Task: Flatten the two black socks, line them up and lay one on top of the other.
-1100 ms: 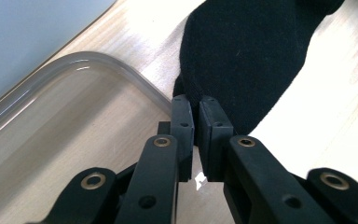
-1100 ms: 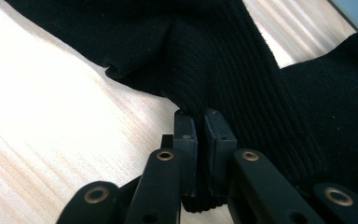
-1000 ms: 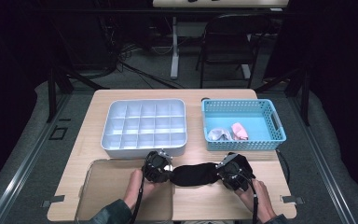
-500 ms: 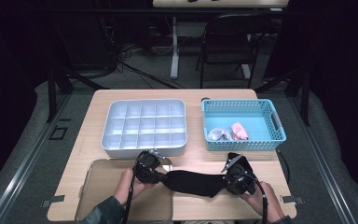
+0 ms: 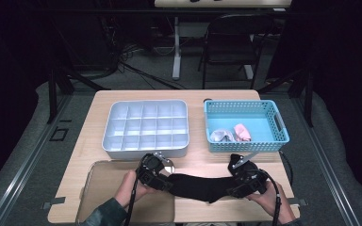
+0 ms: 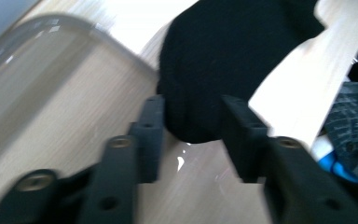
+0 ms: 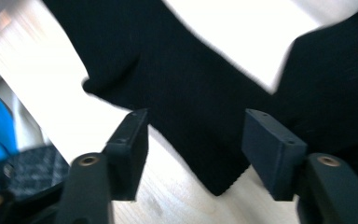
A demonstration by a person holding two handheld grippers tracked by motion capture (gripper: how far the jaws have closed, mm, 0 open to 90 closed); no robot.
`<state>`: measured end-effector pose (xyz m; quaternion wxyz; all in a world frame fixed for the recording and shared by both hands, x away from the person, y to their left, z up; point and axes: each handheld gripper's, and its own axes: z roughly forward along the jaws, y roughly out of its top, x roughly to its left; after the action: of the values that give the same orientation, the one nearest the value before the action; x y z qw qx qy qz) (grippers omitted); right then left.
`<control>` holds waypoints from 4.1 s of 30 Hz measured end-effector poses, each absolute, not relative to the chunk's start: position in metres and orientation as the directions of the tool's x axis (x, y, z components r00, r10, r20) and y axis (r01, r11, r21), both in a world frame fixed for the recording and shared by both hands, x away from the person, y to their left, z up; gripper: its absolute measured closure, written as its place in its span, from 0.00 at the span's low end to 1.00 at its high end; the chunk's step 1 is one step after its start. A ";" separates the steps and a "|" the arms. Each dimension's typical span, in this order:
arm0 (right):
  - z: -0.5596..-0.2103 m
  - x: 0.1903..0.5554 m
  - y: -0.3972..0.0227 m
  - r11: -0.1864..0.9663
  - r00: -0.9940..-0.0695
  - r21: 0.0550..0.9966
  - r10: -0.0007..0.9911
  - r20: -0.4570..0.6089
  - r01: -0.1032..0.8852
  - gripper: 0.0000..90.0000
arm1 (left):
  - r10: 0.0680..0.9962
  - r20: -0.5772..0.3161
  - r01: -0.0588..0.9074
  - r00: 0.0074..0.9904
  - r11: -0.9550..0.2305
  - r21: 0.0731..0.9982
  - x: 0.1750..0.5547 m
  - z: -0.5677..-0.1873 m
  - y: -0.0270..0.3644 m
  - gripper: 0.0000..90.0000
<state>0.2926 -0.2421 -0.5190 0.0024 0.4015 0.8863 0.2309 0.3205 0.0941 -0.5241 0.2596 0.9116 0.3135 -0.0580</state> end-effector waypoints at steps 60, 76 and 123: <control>-0.494 0.313 -0.256 0.393 -0.555 0.523 0.808 0.196 0.756 0.57 | 0.533 -0.152 0.495 0.832 -0.591 0.636 0.321 -0.528 0.091 0.00; -0.528 0.325 -0.269 0.380 -0.403 0.341 0.915 -0.005 0.860 0.52 | 0.522 -0.166 0.498 0.837 -0.600 0.627 0.322 -0.531 0.088 0.00; -0.497 0.319 -0.208 0.391 -0.606 0.573 0.756 0.246 0.721 0.95 | 0.514 -0.157 0.498 0.843 -0.638 0.587 0.320 -0.536 0.078 0.00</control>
<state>0.3188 -0.2082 -0.4966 0.0272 0.4431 0.8335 0.3291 0.3202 0.0782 -0.5364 0.3205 0.9050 0.2795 0.0122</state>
